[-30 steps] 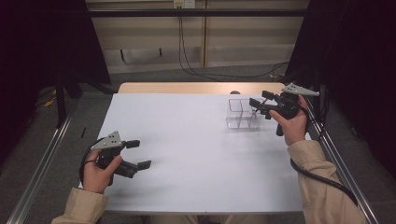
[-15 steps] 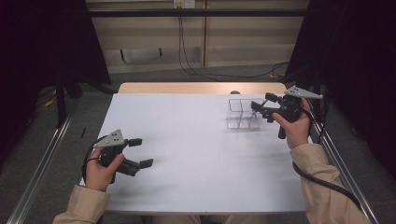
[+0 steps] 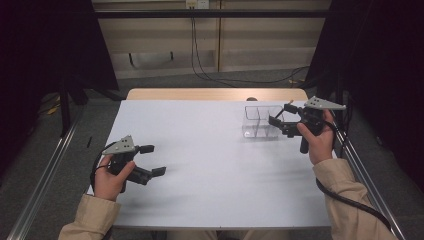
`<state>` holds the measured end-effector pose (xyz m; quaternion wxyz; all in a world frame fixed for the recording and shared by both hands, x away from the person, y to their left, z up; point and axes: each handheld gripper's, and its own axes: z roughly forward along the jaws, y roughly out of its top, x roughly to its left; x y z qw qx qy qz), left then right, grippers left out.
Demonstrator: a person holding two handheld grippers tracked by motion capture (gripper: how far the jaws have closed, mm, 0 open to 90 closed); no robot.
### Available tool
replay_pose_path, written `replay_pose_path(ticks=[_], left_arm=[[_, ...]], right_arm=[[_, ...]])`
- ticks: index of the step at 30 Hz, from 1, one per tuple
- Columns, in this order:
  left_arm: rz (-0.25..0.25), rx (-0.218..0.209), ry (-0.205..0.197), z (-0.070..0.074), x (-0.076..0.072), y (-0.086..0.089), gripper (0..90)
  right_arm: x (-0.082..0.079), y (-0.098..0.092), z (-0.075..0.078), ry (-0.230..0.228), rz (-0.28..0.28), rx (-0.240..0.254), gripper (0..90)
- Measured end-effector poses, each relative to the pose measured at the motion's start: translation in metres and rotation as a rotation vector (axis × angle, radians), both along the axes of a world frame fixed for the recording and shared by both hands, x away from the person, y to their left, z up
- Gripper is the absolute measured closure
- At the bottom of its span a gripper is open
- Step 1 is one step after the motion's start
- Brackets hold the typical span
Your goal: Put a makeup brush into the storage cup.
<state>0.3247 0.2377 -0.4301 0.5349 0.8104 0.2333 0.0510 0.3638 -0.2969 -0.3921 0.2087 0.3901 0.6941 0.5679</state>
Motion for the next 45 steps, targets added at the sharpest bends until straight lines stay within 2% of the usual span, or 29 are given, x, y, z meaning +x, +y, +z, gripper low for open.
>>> replay_pose_path(ticks=[12, 19, 27, 45], left_arm=[[0.006, 0.007, 0.003, -0.001, -0.007, 0.003, 2.5], [0.012, 0.003, -0.005, 0.002, -0.009, 0.004, 2.5], [0.007, -0.001, -0.003, 0.002, -0.008, 0.002, 2.5], [0.011, 0.007, -0.004, 0.002, -0.010, 0.003, 2.5]], right_arm=[[-0.009, 0.006, -0.004, -0.010, 0.053, -0.003, 8.6], [-0.016, 0.008, -0.002, -0.013, 0.070, -0.008, 8.5], [-0.027, 0.002, -0.002, -0.025, 0.073, 0.012, 8.5], [-0.046, -0.001, -0.011, -0.016, 0.108, -0.023, 8.6]])
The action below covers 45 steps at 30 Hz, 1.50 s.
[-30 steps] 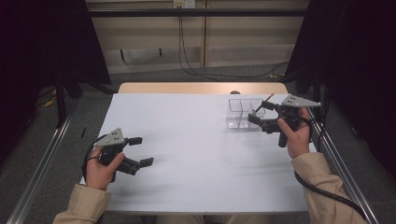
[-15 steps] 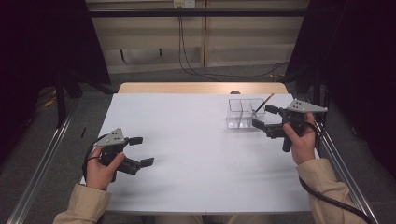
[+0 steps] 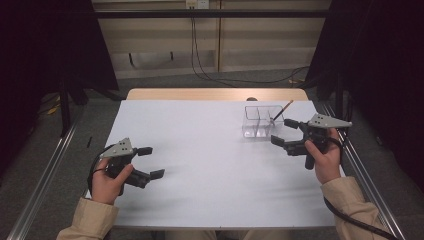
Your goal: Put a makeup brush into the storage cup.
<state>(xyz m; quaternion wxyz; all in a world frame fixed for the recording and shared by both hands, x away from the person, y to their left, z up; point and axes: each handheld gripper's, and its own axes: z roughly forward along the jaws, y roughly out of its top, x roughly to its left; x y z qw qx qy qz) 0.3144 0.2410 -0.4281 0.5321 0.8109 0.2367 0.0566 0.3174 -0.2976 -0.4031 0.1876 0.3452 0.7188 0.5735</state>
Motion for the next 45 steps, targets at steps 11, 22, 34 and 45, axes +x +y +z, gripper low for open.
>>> replay_pose_path(ticks=[11, 22, 34, 45], left_arm=[[0.003, 0.002, -0.001, -0.001, -0.001, 0.001, 2.5], [0.003, 0.004, -0.001, -0.001, -0.001, 0.002, 2.5], [0.008, 0.008, 0.002, -0.001, -0.003, 0.002, 2.5], [0.008, 0.007, -0.003, 0.000, -0.003, 0.003, 2.5]], right_arm=[[-0.008, -0.001, -0.009, 0.008, 0.010, 0.002, 8.5], [-0.016, -0.001, -0.015, 0.017, 0.024, -0.007, 8.6], [-0.022, -0.001, -0.017, 0.015, 0.036, -0.020, 8.6], [-0.028, 0.000, -0.021, 0.022, 0.049, -0.031, 8.5]])
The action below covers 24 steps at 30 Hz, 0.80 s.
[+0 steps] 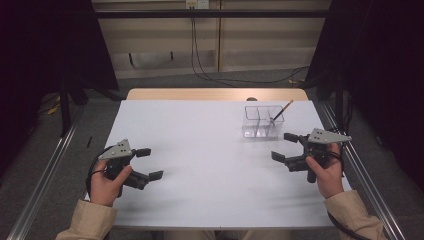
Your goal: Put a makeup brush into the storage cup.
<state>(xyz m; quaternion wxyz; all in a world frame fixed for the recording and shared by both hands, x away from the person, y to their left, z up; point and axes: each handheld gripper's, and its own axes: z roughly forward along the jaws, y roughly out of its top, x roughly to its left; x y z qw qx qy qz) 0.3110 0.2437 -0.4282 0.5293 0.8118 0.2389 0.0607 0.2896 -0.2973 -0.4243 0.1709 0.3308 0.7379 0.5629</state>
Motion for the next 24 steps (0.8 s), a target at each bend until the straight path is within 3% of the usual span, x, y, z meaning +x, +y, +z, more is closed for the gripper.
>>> replay_pose_path(ticks=[24], left_arm=[[0.008, -0.004, 0.000, 0.000, -0.002, 0.002, 2.5]], right_arm=[[-0.016, -0.005, -0.005, 0.008, 0.010, -0.020, 8.5]])
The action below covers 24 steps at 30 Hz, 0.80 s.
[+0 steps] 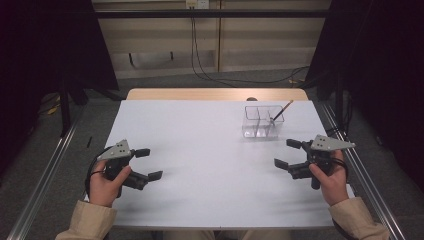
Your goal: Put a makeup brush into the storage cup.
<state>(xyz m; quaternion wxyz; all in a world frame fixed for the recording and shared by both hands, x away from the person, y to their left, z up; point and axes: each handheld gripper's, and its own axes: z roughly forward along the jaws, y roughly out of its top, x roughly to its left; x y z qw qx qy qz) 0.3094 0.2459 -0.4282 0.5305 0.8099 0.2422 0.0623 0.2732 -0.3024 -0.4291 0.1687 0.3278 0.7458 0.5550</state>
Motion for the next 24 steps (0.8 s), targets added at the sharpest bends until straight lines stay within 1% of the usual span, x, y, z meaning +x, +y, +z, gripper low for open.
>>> replay_pose_path(ticks=[4, 12, 14, 24], left_arm=[[0.003, -0.001, 0.002, 0.000, 0.000, 0.000, 2.5], [0.002, 0.002, -0.002, 0.000, 0.000, 0.002, 2.5], [0.003, 0.001, -0.002, 0.000, -0.001, 0.002, 2.5], [0.007, 0.000, -0.003, 0.000, -0.002, 0.004, 2.5]], right_arm=[[-0.002, -0.001, -0.001, 0.003, 0.007, -0.003, 8.6], [-0.008, -0.005, -0.002, 0.004, 0.003, -0.012, 8.5], [-0.009, -0.006, -0.003, 0.006, 0.004, -0.005, 8.5], [-0.015, -0.009, -0.006, 0.015, 0.007, -0.022, 8.5]])
